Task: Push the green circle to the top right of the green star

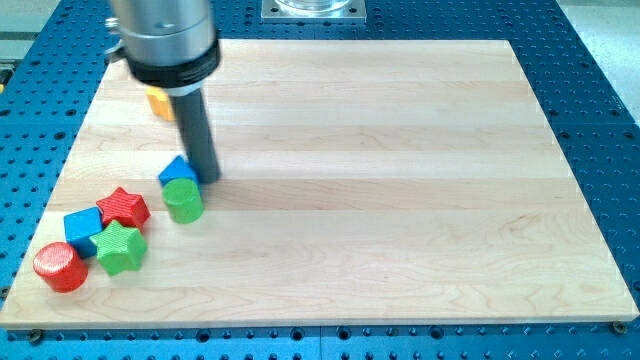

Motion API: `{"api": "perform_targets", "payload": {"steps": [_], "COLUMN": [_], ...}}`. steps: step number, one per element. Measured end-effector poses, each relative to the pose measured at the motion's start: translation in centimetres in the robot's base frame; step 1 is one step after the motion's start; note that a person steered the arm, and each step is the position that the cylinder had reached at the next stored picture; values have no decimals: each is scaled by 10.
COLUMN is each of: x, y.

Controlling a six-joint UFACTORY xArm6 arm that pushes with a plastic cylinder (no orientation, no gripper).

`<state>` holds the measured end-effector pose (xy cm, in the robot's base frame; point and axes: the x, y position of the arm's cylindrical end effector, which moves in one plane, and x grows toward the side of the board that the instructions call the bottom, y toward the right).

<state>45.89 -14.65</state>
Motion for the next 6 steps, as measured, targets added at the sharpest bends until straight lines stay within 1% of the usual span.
{"api": "perform_targets", "payload": {"steps": [1,2,3,4,6], "x": [11,11,12,19,39], "y": [-40,-49,11,57,-9]}}
